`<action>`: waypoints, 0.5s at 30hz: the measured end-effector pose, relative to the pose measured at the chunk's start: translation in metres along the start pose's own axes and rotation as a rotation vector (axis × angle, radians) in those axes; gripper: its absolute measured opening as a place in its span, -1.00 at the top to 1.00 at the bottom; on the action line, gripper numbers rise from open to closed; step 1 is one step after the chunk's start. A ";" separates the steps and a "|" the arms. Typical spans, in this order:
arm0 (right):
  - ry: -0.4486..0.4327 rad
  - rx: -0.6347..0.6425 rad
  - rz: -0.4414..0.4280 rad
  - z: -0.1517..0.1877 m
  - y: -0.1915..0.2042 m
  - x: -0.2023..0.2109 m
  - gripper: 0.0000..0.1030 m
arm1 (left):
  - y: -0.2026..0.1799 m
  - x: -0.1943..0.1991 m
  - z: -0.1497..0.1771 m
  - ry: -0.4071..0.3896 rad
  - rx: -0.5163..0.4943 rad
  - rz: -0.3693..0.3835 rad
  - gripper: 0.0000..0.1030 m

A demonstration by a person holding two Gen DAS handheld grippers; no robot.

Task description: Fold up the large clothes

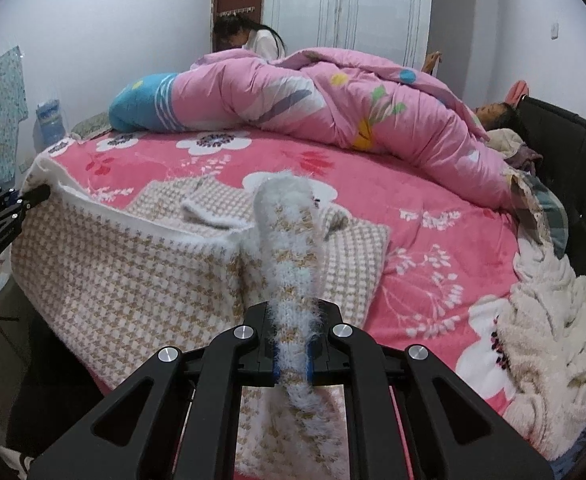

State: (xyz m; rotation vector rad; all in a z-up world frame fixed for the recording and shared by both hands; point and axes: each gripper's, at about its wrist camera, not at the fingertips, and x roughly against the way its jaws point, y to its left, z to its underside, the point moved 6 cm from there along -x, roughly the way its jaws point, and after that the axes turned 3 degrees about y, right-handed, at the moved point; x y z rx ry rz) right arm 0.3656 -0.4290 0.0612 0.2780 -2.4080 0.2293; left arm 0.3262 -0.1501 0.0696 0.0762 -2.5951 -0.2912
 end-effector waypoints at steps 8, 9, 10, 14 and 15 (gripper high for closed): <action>-0.034 -0.006 0.018 -0.029 -0.011 -0.012 0.84 | 0.007 -0.023 -0.027 -0.030 0.002 -0.013 0.80; -0.034 -0.005 0.022 -0.034 -0.012 -0.017 0.84 | 0.008 -0.027 -0.028 -0.029 0.004 -0.012 0.80; -0.033 -0.003 0.025 -0.038 -0.013 -0.022 0.84 | 0.010 -0.034 -0.031 -0.026 0.008 -0.010 0.80; -0.025 0.009 0.038 -0.055 -0.016 -0.044 0.84 | 0.011 -0.067 -0.045 -0.009 0.011 0.010 0.82; -0.024 0.012 0.042 -0.062 -0.018 -0.051 0.84 | 0.011 -0.075 -0.050 -0.007 0.009 0.015 0.83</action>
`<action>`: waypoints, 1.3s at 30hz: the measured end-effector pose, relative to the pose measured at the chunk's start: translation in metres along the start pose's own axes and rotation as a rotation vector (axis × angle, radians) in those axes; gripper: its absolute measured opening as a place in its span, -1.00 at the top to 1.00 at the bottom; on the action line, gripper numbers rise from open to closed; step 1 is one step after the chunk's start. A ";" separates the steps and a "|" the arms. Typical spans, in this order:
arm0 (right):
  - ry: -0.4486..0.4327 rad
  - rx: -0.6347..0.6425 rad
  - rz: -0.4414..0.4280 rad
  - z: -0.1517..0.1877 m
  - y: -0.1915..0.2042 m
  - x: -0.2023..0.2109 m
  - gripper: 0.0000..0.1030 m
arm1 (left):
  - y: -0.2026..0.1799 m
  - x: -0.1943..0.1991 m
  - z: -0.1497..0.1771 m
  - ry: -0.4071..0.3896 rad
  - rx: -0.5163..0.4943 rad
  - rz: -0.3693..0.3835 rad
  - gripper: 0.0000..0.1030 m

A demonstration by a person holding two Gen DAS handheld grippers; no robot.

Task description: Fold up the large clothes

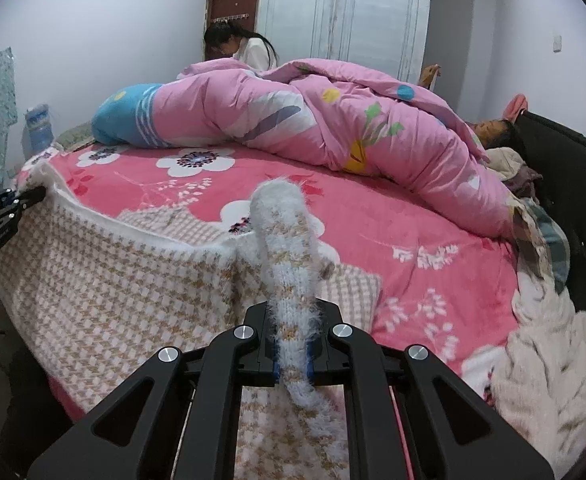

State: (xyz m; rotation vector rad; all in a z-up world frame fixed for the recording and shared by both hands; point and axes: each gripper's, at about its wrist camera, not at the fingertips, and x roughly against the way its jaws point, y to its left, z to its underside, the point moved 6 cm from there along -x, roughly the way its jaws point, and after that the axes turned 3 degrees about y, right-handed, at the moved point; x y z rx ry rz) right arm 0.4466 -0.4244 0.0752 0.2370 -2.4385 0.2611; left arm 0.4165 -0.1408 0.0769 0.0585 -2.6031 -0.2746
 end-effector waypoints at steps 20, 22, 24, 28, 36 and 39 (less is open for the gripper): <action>0.353 -0.360 -0.055 -0.009 -0.098 -0.253 -0.04 | -0.009 -0.275 0.005 0.447 0.119 0.177 0.28; 0.283 -0.470 -0.096 -0.008 -0.117 -0.233 -0.17 | 0.018 -0.261 0.000 0.382 0.238 0.187 0.13; 0.195 -0.525 -0.084 -0.015 -0.133 -0.209 -0.19 | 0.039 -0.246 -0.011 0.303 0.288 0.158 0.13; 0.158 -0.451 -0.096 -0.035 -0.117 -0.202 -0.19 | 0.028 -0.230 -0.034 0.246 0.283 0.233 0.13; 0.337 -0.613 -0.245 -0.007 -0.097 -0.281 0.09 | -0.017 -0.274 0.009 0.471 0.286 0.324 -0.18; 0.336 -0.642 0.054 0.001 -0.135 -0.252 0.06 | 0.025 -0.270 0.008 0.454 0.337 0.175 -0.07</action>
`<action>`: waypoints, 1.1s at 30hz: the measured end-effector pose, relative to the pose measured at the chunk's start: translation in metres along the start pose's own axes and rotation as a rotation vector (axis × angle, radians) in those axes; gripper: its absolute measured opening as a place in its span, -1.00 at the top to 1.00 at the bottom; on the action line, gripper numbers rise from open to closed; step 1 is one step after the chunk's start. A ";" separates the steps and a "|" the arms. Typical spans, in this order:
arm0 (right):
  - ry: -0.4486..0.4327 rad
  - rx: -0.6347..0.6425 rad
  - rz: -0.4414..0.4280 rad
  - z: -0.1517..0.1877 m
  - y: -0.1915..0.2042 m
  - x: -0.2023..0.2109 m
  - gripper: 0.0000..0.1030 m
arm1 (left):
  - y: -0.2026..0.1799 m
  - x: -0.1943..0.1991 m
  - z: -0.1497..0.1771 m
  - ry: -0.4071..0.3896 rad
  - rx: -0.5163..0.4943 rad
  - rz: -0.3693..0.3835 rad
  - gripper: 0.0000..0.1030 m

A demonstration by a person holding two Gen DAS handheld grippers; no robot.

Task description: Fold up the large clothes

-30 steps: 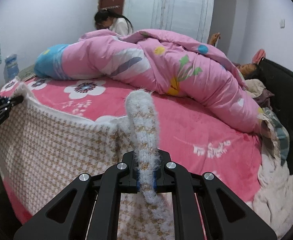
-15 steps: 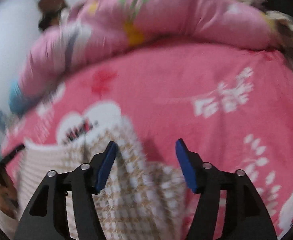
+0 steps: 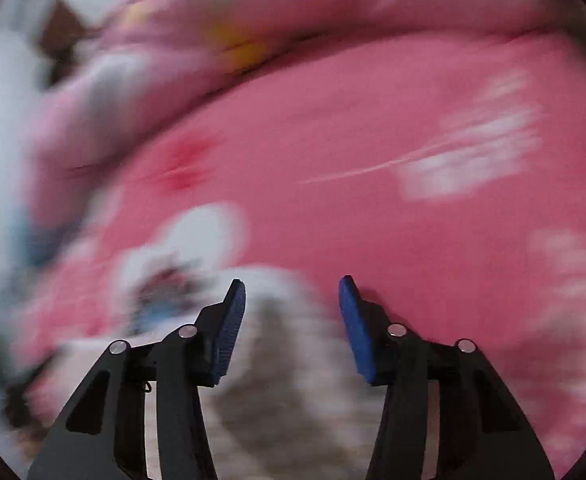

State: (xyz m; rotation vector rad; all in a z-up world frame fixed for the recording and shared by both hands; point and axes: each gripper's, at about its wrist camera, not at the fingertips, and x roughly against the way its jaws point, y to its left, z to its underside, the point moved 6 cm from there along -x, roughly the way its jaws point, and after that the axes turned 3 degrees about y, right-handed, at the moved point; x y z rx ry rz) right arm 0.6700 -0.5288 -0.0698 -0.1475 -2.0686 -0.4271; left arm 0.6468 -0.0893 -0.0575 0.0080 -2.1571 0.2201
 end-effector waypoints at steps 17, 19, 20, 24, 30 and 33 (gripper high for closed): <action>0.071 0.441 -0.171 0.095 0.130 0.044 -0.24 | -0.088 0.034 0.054 -0.010 -0.257 0.147 -0.20; 0.033 0.513 -0.209 0.113 0.138 0.071 -0.24 | -0.095 0.061 0.067 -0.060 -0.317 0.203 -0.20; 0.017 0.549 -0.203 0.124 0.143 0.077 -0.24 | -0.099 0.066 0.073 -0.060 -0.337 0.225 -0.20; 0.060 0.629 -0.082 0.165 0.142 0.035 -0.34 | -0.103 0.023 0.111 0.046 -0.392 0.128 -0.25; 0.007 0.634 -0.098 0.176 0.148 0.079 -0.34 | -0.098 0.072 0.119 -0.066 -0.381 0.184 -0.23; -0.019 0.673 -0.121 0.202 0.149 0.100 -0.34 | -0.091 0.083 0.141 -0.068 -0.379 0.219 -0.24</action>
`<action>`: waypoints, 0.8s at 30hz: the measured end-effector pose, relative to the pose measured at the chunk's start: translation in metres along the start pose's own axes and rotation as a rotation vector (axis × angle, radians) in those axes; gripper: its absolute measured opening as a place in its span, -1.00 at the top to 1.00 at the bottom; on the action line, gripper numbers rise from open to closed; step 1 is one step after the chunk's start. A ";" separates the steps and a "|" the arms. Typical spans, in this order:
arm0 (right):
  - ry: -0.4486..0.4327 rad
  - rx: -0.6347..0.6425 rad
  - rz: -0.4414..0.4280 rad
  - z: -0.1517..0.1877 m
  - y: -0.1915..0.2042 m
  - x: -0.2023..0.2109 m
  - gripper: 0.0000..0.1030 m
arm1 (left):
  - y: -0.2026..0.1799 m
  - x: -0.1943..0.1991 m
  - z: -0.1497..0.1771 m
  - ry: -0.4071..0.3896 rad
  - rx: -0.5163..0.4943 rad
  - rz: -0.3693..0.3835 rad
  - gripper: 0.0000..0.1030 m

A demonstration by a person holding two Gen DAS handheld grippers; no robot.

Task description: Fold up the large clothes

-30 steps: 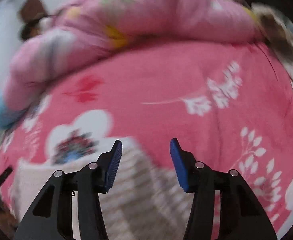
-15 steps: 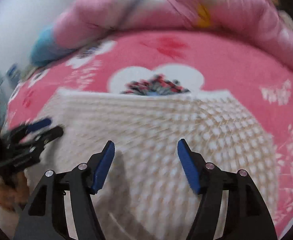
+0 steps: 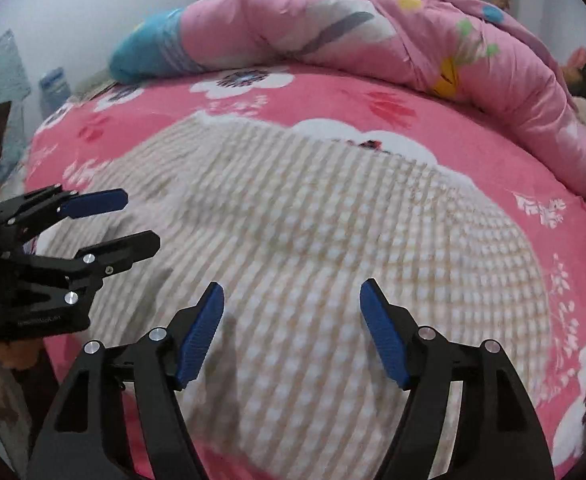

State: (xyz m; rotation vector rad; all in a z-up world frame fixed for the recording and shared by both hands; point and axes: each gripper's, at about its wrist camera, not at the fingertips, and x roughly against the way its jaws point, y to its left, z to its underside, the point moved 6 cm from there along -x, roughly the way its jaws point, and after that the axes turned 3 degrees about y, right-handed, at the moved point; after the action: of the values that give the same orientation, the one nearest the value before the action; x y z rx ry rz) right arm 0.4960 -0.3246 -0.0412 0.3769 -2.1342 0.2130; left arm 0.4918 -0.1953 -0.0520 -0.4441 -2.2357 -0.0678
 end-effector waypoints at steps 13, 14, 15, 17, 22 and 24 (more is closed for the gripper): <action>0.009 0.058 0.058 0.063 0.028 -0.004 -0.56 | 0.021 -0.010 0.061 0.016 0.050 -0.146 -0.51; 0.006 0.071 0.074 0.067 0.028 -0.013 -0.56 | 0.020 -0.010 0.064 -0.006 0.046 -0.141 -0.51; 0.002 0.057 0.067 0.065 0.026 -0.012 -0.56 | 0.017 -0.004 0.064 -0.029 0.028 -0.153 -0.51; 0.001 0.010 0.039 0.059 0.023 0.004 -0.56 | 0.016 0.012 0.063 -0.041 0.044 -0.147 -0.51; -0.150 -0.163 0.104 0.069 -0.038 0.070 -0.58 | 0.048 0.043 0.079 -0.106 0.197 -0.121 -0.64; -0.135 -0.298 0.141 0.085 -0.078 0.066 -0.61 | 0.061 0.027 0.093 -0.054 0.267 -0.079 -0.64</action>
State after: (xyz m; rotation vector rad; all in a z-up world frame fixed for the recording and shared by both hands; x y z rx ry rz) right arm 0.4221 -0.4348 -0.0332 0.0682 -2.2852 -0.0531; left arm 0.4285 -0.1123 -0.0978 -0.2148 -2.2734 0.2012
